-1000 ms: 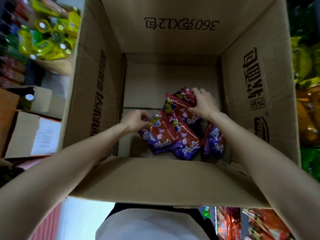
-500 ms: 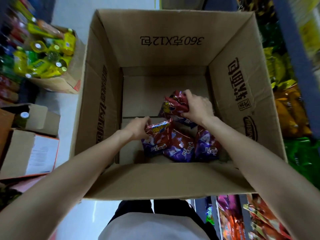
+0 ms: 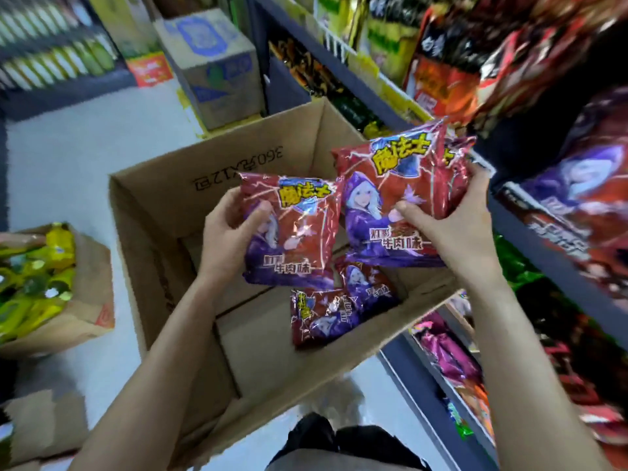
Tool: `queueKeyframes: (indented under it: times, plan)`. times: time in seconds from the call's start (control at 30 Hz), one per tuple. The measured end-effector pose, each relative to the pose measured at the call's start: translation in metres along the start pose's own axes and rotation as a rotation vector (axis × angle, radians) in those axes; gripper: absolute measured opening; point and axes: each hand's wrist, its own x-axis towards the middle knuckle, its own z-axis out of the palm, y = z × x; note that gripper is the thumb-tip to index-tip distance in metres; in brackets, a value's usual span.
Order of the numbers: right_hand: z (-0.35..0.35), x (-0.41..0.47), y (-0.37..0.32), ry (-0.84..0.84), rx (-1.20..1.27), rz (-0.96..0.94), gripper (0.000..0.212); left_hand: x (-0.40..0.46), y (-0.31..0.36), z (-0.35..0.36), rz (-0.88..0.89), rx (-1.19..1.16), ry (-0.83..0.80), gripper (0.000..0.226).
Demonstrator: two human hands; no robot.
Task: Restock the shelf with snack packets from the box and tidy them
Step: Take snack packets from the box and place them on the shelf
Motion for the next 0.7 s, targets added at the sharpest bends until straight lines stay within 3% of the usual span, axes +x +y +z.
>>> queueKeyframes:
  times: [0.23, 0.5, 0.7]
  plan:
    - [-0.084, -0.088, 0.027, 0.112, 0.294, 0.082, 0.071, -0.031, 0.049, 0.072, 0.014, -0.053, -0.313, 0.012]
    - [-0.181, -0.235, 0.085, 0.305, 0.157, 0.148, 0.084, -0.144, 0.07, 0.168, 0.097, -0.032, -0.642, 0.017]
    - [-0.266, -0.377, 0.13, 0.569, 0.118, 0.203, 0.083, -0.27, 0.059, 0.238, 0.089, -0.01, -0.744, 0.014]
